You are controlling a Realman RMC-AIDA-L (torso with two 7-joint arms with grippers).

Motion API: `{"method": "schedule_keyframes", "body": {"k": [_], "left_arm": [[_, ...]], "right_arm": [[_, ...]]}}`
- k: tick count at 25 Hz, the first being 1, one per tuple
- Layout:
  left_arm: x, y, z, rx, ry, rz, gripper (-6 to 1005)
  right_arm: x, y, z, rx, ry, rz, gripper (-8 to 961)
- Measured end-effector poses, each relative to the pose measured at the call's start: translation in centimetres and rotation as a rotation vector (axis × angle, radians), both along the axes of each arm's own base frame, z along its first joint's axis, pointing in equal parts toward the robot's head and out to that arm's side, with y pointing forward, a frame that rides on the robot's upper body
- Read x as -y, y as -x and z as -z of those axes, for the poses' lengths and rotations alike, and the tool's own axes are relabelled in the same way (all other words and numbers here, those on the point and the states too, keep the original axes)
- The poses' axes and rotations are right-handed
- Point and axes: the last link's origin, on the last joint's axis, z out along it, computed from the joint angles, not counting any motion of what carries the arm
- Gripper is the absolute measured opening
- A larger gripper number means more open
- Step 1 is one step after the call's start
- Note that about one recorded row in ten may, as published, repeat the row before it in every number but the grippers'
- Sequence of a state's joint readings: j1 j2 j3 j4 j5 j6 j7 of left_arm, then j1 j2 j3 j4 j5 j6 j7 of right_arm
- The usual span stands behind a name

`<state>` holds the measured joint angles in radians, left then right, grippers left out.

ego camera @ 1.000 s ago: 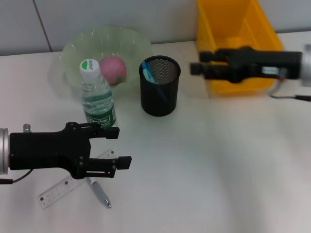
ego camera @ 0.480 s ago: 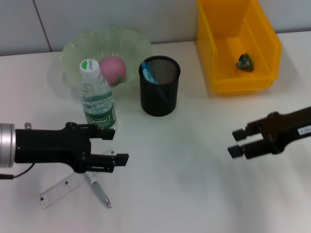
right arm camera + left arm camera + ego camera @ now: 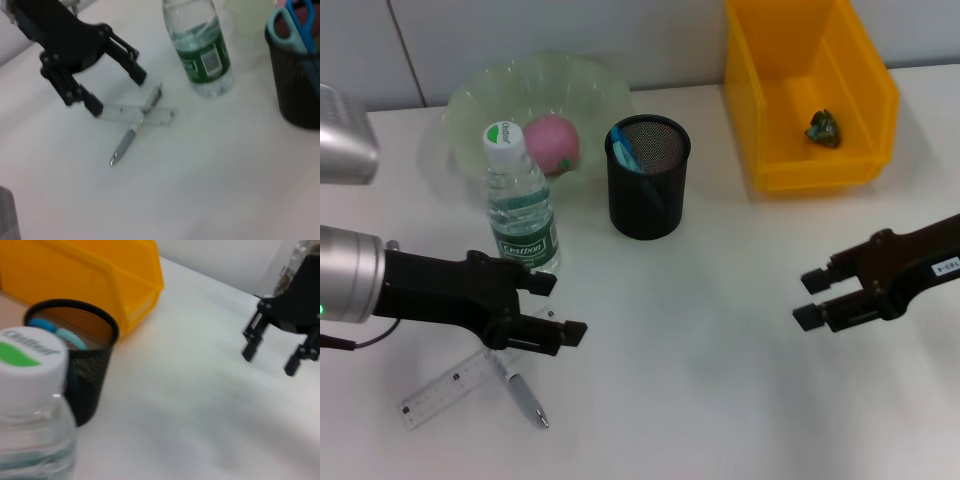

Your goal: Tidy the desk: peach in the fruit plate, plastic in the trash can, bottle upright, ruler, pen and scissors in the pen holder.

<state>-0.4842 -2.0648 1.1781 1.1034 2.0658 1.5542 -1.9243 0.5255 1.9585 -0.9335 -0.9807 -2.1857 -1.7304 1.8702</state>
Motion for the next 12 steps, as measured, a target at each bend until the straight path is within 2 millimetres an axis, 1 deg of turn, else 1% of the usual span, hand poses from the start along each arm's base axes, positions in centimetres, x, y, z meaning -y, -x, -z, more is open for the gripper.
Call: {"method": "schedule_keyframes", "body": {"k": [5, 12], "left_arm": [[-0.2, -0.4, 0.6, -0.033, 0.018, -0.004, 812], [-0.5, 0.0, 1.0, -0.101, 0.021, -0.059, 811]], "right_arm": [[0.2, 0.1, 0.7, -0.072, -0.052, -0.085, 610], [1.2, -0.7, 0.9, -0.203, -0.137, -0.16, 602]]}}
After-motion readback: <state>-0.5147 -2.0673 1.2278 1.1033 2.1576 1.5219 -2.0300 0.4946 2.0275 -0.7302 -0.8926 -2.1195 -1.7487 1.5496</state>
